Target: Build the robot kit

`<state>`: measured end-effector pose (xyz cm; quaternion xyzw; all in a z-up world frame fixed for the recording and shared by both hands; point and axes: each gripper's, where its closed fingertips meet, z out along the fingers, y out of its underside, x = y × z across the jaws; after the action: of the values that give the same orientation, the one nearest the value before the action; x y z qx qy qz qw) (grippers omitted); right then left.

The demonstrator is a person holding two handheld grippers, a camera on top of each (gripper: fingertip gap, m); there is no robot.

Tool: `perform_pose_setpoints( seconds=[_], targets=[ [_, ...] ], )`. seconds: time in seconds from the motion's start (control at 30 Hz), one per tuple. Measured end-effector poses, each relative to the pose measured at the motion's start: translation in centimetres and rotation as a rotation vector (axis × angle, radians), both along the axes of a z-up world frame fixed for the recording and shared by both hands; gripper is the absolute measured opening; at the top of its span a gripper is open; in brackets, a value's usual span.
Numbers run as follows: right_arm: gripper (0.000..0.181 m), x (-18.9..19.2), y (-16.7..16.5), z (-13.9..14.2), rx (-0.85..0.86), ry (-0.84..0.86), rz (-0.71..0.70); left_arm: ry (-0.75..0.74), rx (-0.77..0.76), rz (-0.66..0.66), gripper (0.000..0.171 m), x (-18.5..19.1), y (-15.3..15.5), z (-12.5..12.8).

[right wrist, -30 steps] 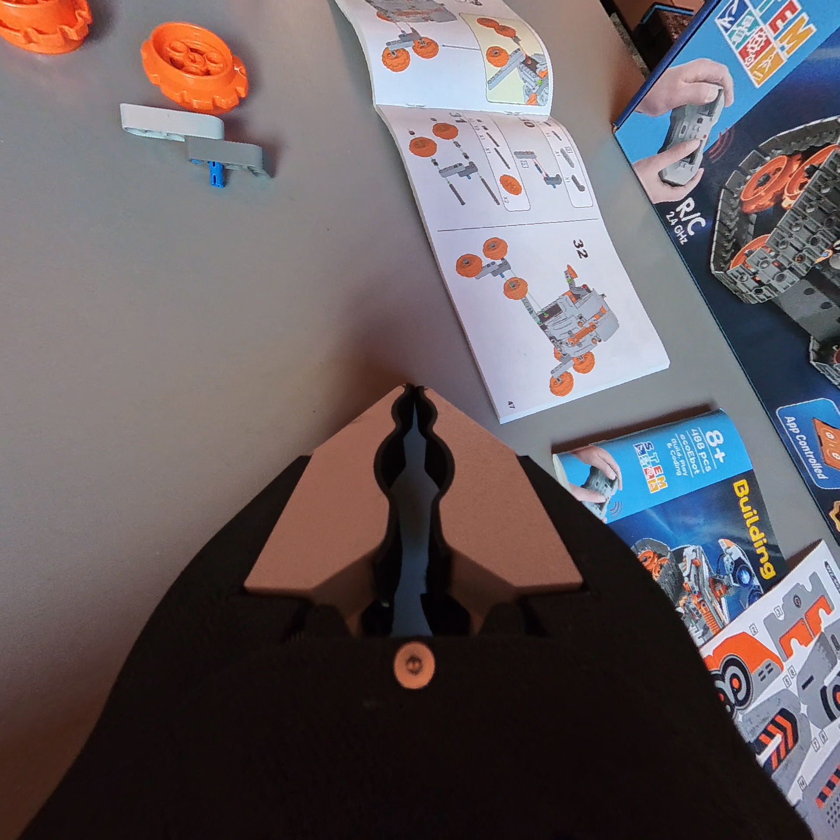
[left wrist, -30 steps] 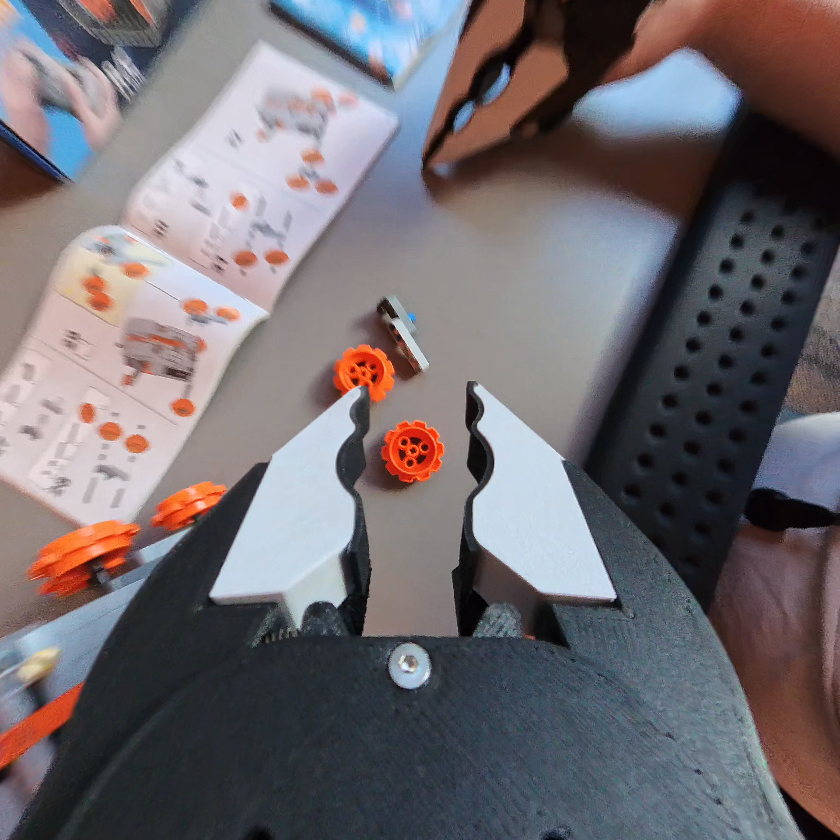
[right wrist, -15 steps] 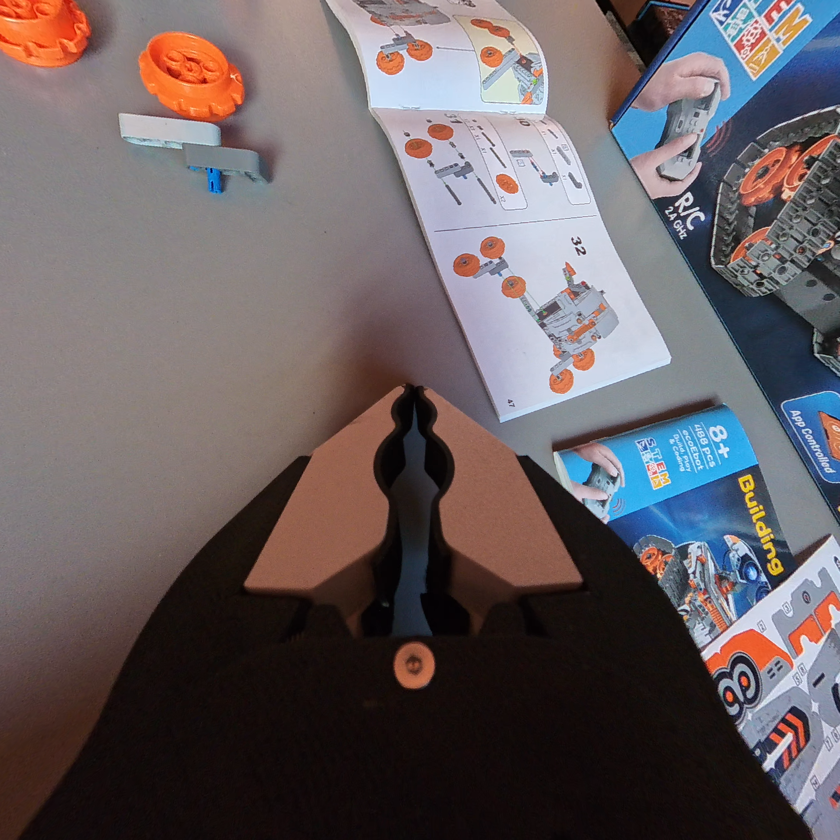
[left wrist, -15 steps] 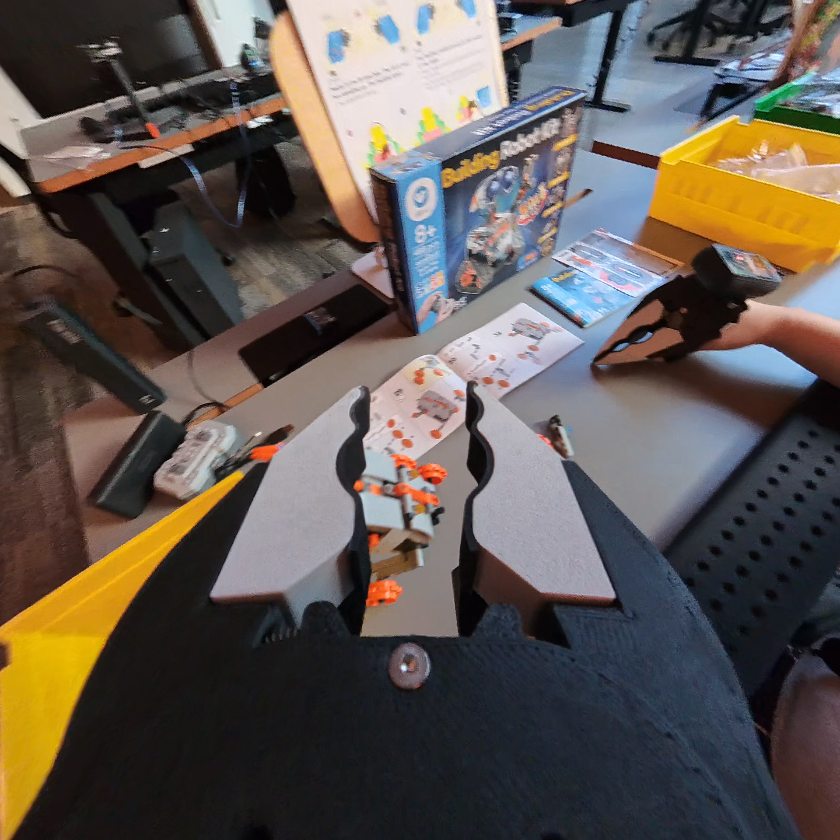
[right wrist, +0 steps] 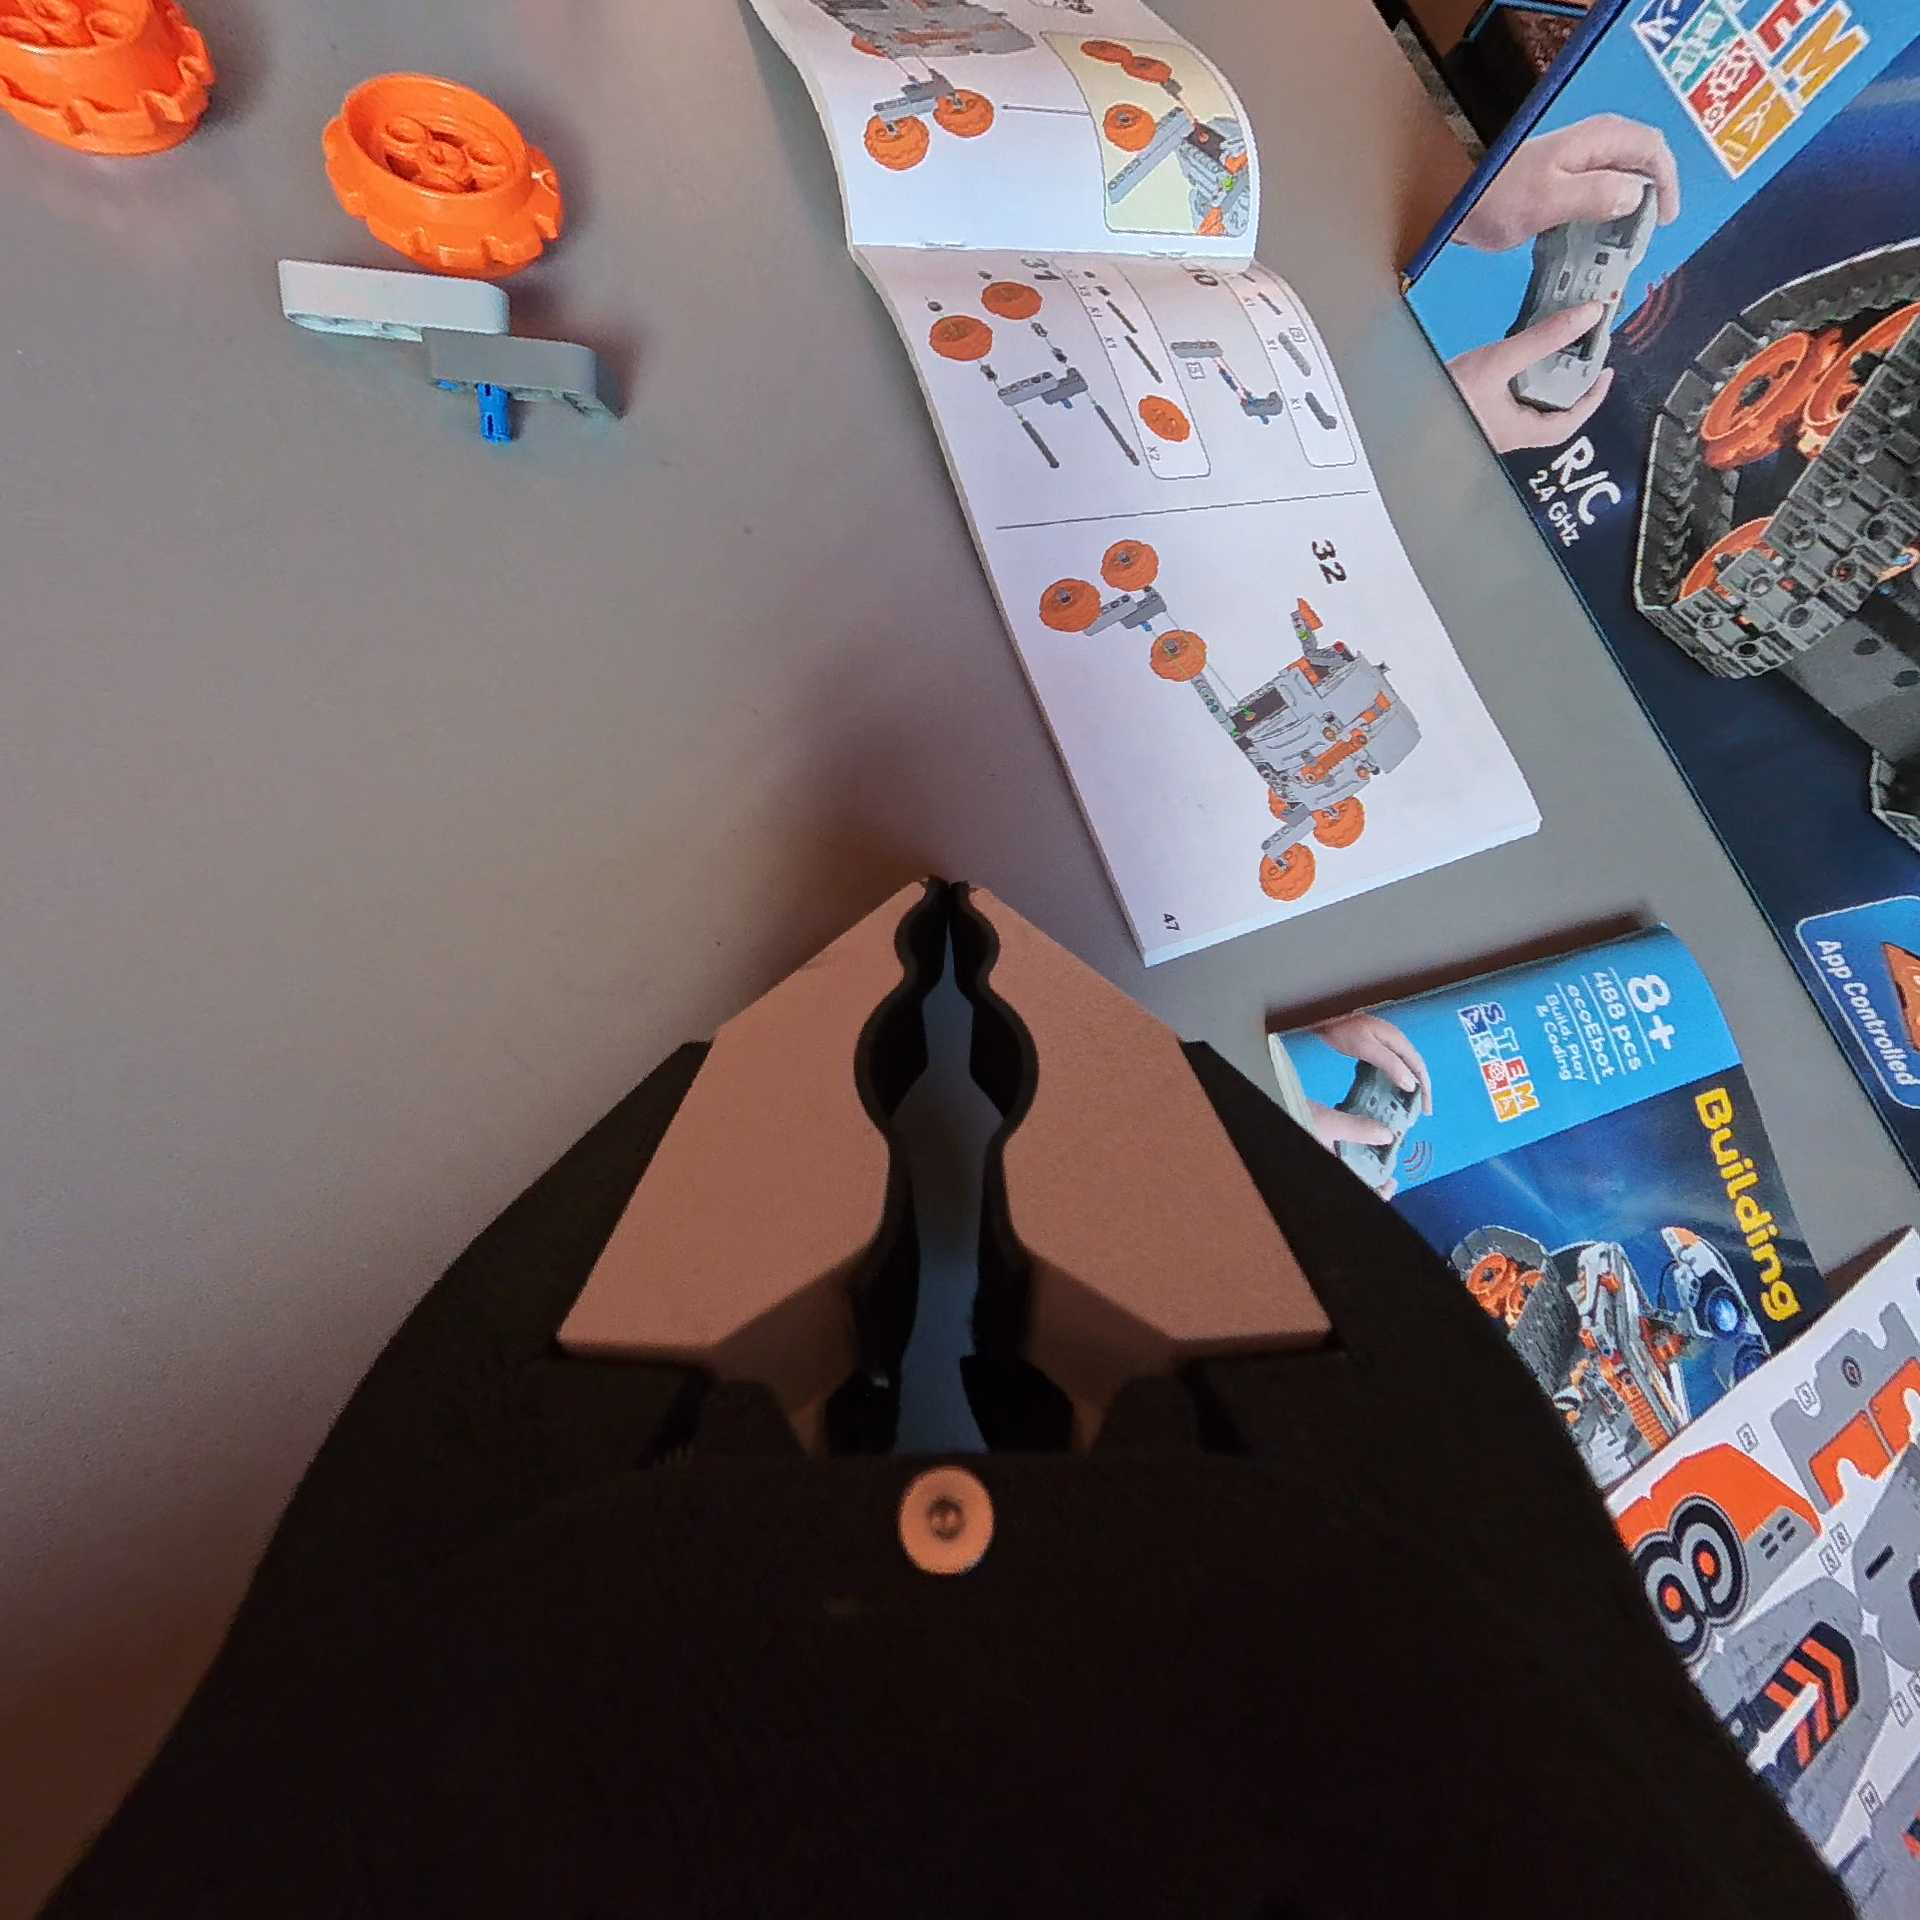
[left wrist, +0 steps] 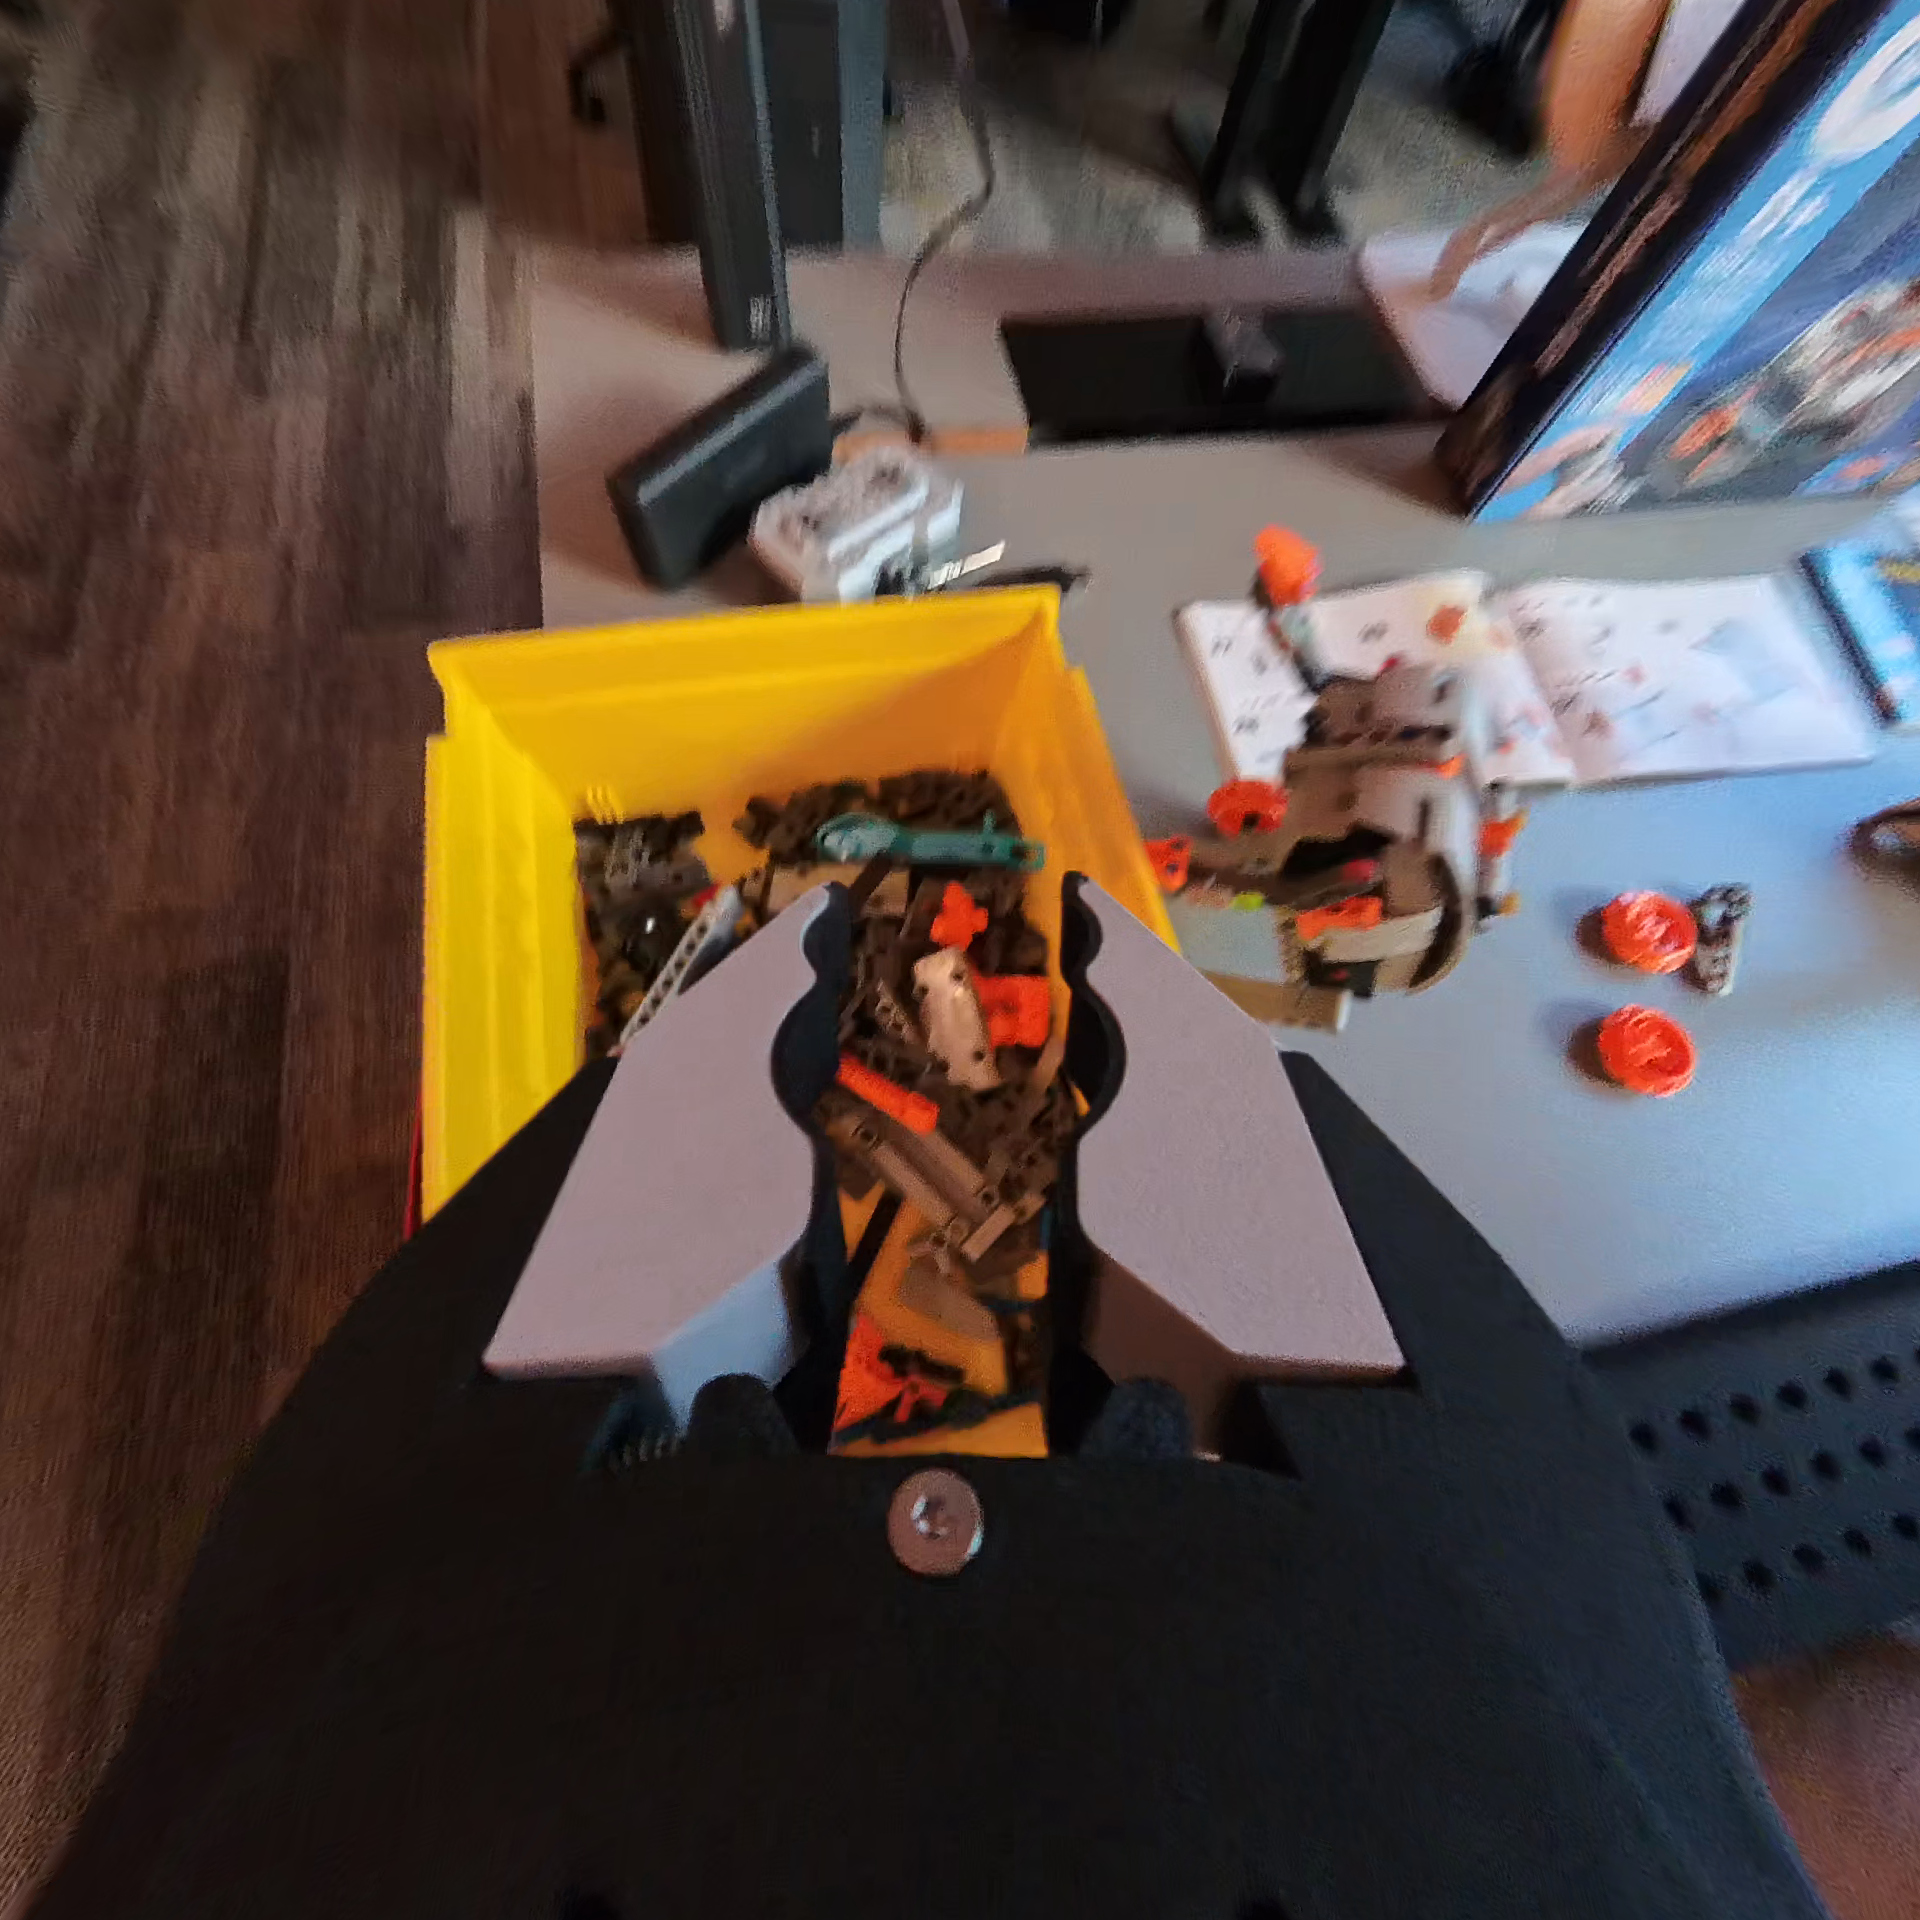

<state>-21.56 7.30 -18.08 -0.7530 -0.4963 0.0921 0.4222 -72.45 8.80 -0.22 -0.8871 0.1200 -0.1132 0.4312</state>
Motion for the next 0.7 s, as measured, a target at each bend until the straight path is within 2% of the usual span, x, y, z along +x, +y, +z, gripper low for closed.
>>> perform_pose_setpoints(
  seconds=[0.23, 0.3, 0.5, 0.7],
  targets=[
    [0.000, 0.0, 0.1, 0.0, -0.005, 0.005, -0.018, 0.072, -0.268, -0.081, 0.031, -1.7, 1.9, -8.3],
    [0.000, 0.1, 0.1, 0.0, -0.011, 0.018, -0.030, 0.087, -0.276, -0.112, 0.032, -1.8, 2.9, -9.4],
    [0.001, 0.3, 0.3, 0.0, -0.032, 0.033, -0.051, 0.324, -0.250, -0.260, 0.039, -2.2, 6.5, -12.9],
    [0.002, 0.4, 0.4, 0.0, -0.045, 0.042, -0.060, 0.291, -0.289, -0.338, 0.044, -1.0, 8.9, -15.3]
  ],
)
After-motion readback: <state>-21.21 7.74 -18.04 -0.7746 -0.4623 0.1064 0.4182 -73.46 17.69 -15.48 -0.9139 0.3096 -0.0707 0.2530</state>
